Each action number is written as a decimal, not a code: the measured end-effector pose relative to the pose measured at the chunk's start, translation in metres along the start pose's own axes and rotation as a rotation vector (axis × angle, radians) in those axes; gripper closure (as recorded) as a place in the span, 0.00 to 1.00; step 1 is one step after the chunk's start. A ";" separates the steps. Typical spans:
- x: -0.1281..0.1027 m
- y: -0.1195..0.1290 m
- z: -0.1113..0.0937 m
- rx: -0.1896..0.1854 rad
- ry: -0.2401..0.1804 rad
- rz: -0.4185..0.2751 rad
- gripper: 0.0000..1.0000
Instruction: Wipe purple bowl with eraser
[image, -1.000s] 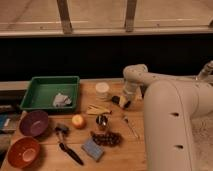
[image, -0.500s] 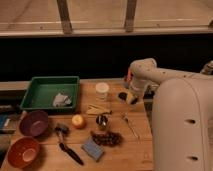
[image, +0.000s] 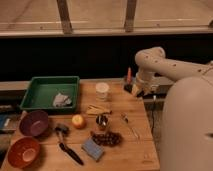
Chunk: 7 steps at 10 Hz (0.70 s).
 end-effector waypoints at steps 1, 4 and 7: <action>-0.003 0.006 -0.016 -0.008 -0.022 -0.023 1.00; -0.021 0.040 -0.040 -0.034 -0.078 -0.120 1.00; -0.042 0.102 -0.057 -0.058 -0.116 -0.288 1.00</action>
